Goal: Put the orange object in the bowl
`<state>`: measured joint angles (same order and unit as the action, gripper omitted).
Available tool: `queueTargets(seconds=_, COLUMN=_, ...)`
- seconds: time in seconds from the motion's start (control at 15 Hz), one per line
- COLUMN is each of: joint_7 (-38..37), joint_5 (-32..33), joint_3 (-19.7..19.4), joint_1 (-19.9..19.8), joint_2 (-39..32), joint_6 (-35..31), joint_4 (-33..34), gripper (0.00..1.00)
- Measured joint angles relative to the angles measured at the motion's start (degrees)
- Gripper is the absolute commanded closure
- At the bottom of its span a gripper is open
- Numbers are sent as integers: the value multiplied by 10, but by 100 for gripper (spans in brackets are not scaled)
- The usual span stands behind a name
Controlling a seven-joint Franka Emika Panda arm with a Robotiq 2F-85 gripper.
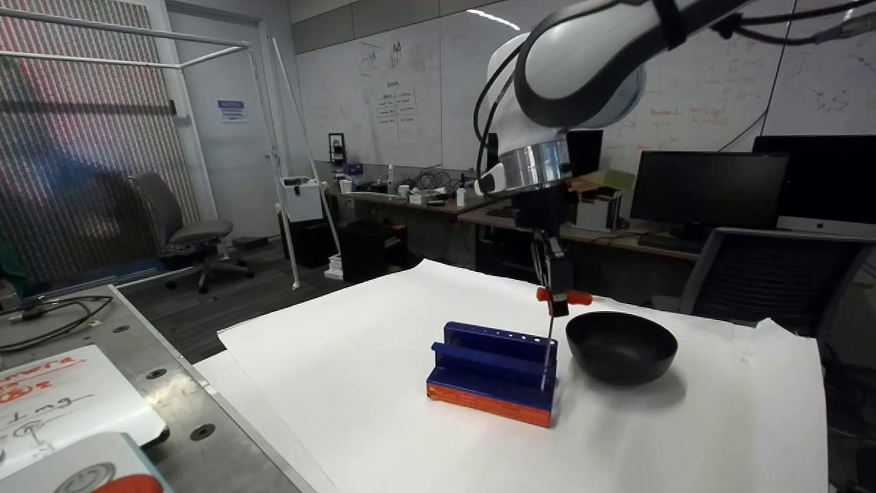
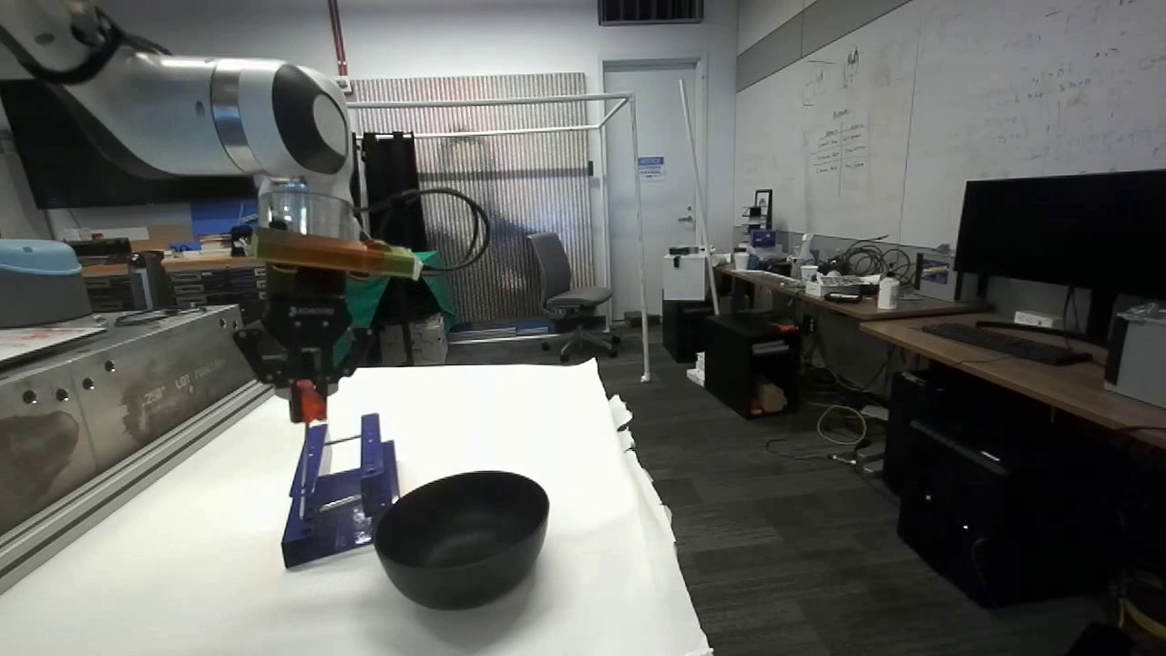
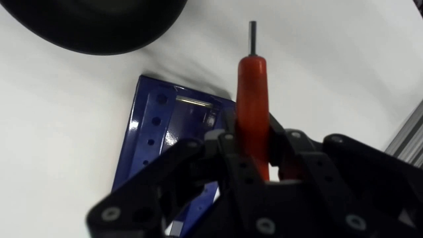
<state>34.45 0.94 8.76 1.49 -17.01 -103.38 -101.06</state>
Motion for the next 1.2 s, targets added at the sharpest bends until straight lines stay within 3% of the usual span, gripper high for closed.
queueTargets(seconds=0.27, joint_7=-85, joint_5=14, joint_3=0, joint_1=8, joint_2=95, joint_6=22, joint_4=-16, gripper=90)
queueTargets(seconds=0.53, joint_7=-201, joint_5=94, joint_3=-3, joint_1=20, joint_2=146, joint_6=30, joint_4=-43, gripper=90)
queueTargets(seconds=0.87, joint_7=-338, joint_5=191, joint_3=-11, joint_1=24, joint_2=97, joint_6=52, joint_4=-64, gripper=91)
queueTargets(seconds=1.2, joint_7=-454, joint_5=224, joint_3=-35, joint_1=35, joint_2=-10, joint_6=106, joint_4=-39, gripper=88)
